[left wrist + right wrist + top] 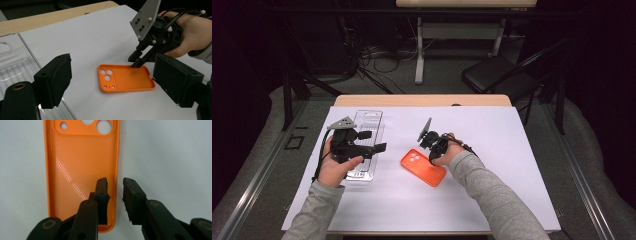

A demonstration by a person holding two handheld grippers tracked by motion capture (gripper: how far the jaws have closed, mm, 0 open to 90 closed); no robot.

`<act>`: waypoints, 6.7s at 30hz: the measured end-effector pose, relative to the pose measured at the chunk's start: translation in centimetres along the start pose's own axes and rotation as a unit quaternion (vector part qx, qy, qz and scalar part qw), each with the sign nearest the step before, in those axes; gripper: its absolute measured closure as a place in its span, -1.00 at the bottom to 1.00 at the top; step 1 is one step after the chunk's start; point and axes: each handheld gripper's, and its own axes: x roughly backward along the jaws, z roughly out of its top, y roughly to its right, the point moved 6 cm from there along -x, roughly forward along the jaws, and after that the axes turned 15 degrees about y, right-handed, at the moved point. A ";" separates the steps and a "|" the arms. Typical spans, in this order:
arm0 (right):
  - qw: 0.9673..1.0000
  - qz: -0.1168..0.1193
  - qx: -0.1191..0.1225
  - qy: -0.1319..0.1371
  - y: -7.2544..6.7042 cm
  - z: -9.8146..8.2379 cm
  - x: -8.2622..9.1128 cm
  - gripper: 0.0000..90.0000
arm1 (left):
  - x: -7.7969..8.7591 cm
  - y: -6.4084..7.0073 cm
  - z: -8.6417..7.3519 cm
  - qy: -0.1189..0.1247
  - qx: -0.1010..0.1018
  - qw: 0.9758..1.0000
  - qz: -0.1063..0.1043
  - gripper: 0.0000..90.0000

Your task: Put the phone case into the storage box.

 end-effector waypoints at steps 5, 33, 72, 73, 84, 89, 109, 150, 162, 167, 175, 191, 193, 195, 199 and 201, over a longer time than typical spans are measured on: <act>1.000 0.002 0.004 -0.012 0.2 -0.3 -0.1 0.70 | 0.0 0.0 0.0 0.001 0.001 1.000 0.001 -0.65; 0.999 0.009 -0.011 -0.041 0.4 -1.3 -0.9 0.96 | -0.2 0.0 -0.2 -0.004 0.000 1.000 0.001 -0.65; 0.999 0.008 -0.013 -0.035 0.7 -1.3 -0.3 0.98 | -0.2 -0.3 -0.3 -0.006 0.000 1.000 0.005 -0.65; 0.999 0.007 -0.016 -0.032 0.7 -1.3 -0.3 0.98 | -0.2 -0.3 -0.3 -0.006 0.000 1.000 0.005 -0.65; 0.999 0.012 -0.031 -0.014 1.1 -1.6 0.2 0.99 | -0.3 -0.3 -0.4 -0.007 0.001 1.000 0.005 -0.65; 0.999 0.009 -0.043 -0.006 1.3 -1.8 0.5 0.99 | -0.3 -0.3 -0.4 -0.007 0.001 1.000 0.006 -0.65; 0.991 -0.024 -0.090 0.097 1.6 -1.5 2.9 0.99 | -0.8 -0.3 -0.9 -0.013 0.011 1.000 0.022 -0.65; 0.944 -0.059 -0.134 0.295 -1.3 -0.7 6.1 0.99 | -1.8 2.2 -1.1 -0.001 0.028 1.000 0.000 -0.64; 0.933 -0.068 -0.143 0.324 -2.1 -0.6 6.3 0.99 | -2.3 2.9 -1.6 0.004 0.069 0.997 -0.025 -0.59; 0.926 -0.073 -0.146 0.340 -2.4 -0.7 6.4 0.99 | -3.0 3.6 -2.2 -0.002 0.091 0.995 -0.047 -0.54; 0.921 -0.077 -0.144 0.354 -2.9 -0.7 6.4 0.99 | -3.6 4.2 -2.7 -0.008 0.089 0.995 -0.048 -0.38; 0.901 -0.095 -0.146 0.398 -2.7 -1.4 6.7 0.99 | -4.5 4.3 -2.3 0.009 0.095 0.995 -0.014 -0.25; 0.898 -0.095 -0.152 0.402 -2.6 -1.5 6.7 0.99 | -4.6 4.4 -2.1 0.016 0.098 0.995 -0.011 -0.24; 0.896 -0.097 -0.152 0.407 -2.5 -1.6 6.9 0.99 | -4.6 4.7 -2.1 0.017 0.097 0.995 -0.013 -0.21; 0.890 -0.103 -0.151 0.419 -2.5 -1.7 7.1 0.99 | -4.8 5.0 -2.0 0.016 0.097 0.995 -0.005 -0.19; 0.888 -0.103 -0.152 0.421 -2.5 -1.7 7.1 0.99 | -4.9 5.2 -2.0 0.016 0.097 0.995 -0.001 -0.17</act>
